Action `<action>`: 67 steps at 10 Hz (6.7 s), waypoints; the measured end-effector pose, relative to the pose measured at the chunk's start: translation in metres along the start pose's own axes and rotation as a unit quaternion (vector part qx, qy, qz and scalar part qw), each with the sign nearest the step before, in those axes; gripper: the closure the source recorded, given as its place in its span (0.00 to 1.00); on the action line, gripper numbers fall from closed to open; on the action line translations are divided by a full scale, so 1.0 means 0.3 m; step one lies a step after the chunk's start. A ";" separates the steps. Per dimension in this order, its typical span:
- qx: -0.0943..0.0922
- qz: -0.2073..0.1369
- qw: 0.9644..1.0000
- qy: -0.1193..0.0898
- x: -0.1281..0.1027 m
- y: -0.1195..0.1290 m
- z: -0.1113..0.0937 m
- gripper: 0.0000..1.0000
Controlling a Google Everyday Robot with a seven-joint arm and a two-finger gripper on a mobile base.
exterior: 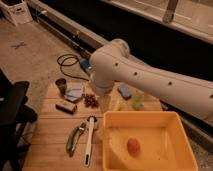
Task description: Place pepper in paper cup
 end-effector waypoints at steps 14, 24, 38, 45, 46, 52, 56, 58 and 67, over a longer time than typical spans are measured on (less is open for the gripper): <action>-0.021 -0.112 0.993 -0.039 -0.205 -0.056 0.274 0.20; -0.061 -0.160 0.978 -0.117 -0.488 -0.087 0.595 0.20; -0.056 -0.184 0.967 -0.168 -0.526 0.041 0.781 0.20; -0.059 -0.212 0.959 -0.180 -0.497 0.034 0.866 0.20; -0.058 -0.217 0.957 -0.182 -0.496 0.026 0.873 0.20; -0.057 -0.213 0.954 -0.204 -0.480 0.044 0.918 0.21; -0.052 -0.215 0.954 -0.205 -0.486 0.065 0.920 0.57; -0.054 -0.214 0.953 -0.207 -0.487 0.069 0.914 0.75; -0.051 -0.146 0.972 -0.179 -0.459 -0.050 0.749 1.00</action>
